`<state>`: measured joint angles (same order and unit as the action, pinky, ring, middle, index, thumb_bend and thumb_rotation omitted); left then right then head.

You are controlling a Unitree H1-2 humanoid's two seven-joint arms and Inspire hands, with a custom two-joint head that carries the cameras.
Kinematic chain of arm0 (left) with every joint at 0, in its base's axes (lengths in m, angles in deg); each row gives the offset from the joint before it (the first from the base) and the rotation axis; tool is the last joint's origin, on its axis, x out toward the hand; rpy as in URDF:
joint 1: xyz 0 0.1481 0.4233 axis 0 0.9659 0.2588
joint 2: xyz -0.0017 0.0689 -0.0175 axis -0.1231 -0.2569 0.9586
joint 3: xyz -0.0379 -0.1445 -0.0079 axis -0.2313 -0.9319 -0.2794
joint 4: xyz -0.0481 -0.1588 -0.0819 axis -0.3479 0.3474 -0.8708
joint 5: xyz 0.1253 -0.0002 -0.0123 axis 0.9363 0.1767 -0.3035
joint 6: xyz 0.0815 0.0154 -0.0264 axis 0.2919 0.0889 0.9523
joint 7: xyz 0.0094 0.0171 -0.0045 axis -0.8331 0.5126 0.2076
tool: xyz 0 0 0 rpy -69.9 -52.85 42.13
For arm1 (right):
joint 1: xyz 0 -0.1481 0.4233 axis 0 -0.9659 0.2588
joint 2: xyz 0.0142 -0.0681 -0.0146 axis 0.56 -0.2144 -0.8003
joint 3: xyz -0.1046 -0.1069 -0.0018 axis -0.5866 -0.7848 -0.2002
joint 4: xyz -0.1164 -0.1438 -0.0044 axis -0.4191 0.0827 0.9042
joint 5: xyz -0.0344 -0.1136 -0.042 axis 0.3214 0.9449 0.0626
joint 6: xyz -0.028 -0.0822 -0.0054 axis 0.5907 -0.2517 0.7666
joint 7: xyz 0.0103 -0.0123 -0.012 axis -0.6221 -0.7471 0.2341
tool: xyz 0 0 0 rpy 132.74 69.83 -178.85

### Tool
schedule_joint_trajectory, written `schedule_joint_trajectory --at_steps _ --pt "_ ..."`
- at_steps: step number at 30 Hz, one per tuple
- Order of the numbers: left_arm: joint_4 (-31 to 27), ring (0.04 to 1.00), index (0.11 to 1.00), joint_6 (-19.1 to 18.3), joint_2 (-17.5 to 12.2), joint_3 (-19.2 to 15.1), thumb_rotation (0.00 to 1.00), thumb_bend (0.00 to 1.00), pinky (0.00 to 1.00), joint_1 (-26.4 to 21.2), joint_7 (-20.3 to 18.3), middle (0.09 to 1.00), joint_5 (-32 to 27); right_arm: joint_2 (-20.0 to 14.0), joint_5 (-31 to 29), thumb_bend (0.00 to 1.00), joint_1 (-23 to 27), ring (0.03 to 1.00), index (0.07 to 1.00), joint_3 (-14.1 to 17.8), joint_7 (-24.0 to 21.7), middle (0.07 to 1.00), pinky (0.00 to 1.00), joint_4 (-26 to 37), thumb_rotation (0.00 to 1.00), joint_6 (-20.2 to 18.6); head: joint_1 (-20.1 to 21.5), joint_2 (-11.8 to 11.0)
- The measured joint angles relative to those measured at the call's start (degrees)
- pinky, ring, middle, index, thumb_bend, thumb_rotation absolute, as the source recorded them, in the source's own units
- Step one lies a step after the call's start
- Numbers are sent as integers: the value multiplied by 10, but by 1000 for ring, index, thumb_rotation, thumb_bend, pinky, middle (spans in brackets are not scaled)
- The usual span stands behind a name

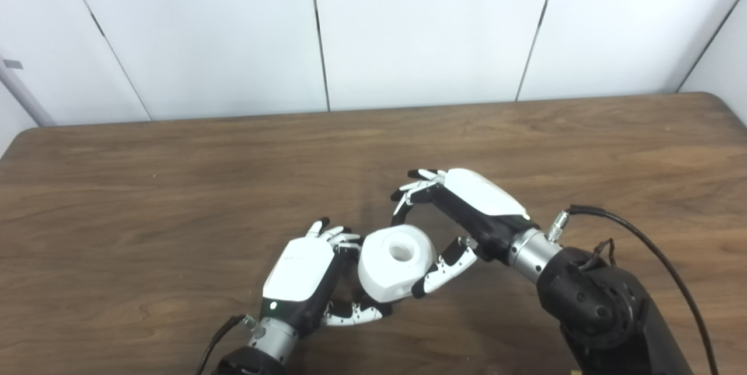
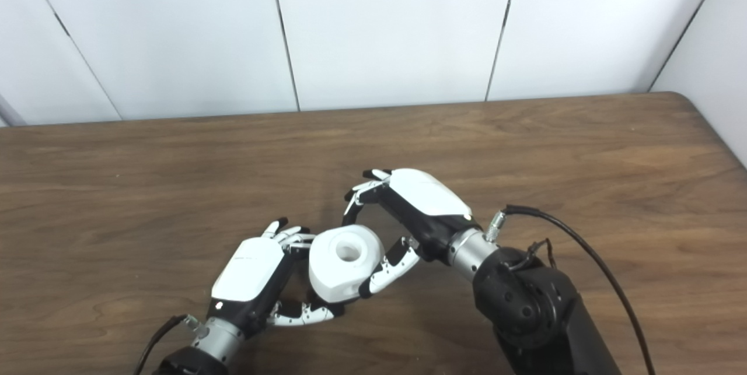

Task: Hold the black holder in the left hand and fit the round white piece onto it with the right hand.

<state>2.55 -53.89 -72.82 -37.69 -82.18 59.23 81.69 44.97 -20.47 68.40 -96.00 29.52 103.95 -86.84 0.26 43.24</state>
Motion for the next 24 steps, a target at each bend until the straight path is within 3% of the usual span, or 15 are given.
schedule_joint_trajectory --at_steps 9,10,11,14,18,24 --pt "0 878 487 -1 1 0 46 520 992 0 0 776 0 -4 0 524 0 963 491 -2 2 821 1000 -1 156 7 0 0" --pt "0 878 487 -1 1 0 46 520 992 0 0 776 0 -4 0 732 0 966 540 -2 2 824 1000 -1 232 8 0 0" --pt "0 878 487 -1 1 0 46 520 992 0 0 776 0 -4 1 870 0 970 576 -2 2 829 1000 -1 289 9 0 0" --pt "0 876 487 -1 1 0 47 520 989 0 0 775 0 -7 8 986 0 991 650 -5 -1 876 1000 -2 367 10 3 -3" --pt "0 873 487 -1 1 0 47 520 984 0 0 772 0 -7 20 1000 0 1000 743 -6 -7 974 1000 -2 412 9 4 -3" --pt "0 873 487 -1 1 0 47 520 986 0 1 772 0 -7 38 1000 0 1000 795 -5 -25 1000 1000 -2 442 5 5 -2"
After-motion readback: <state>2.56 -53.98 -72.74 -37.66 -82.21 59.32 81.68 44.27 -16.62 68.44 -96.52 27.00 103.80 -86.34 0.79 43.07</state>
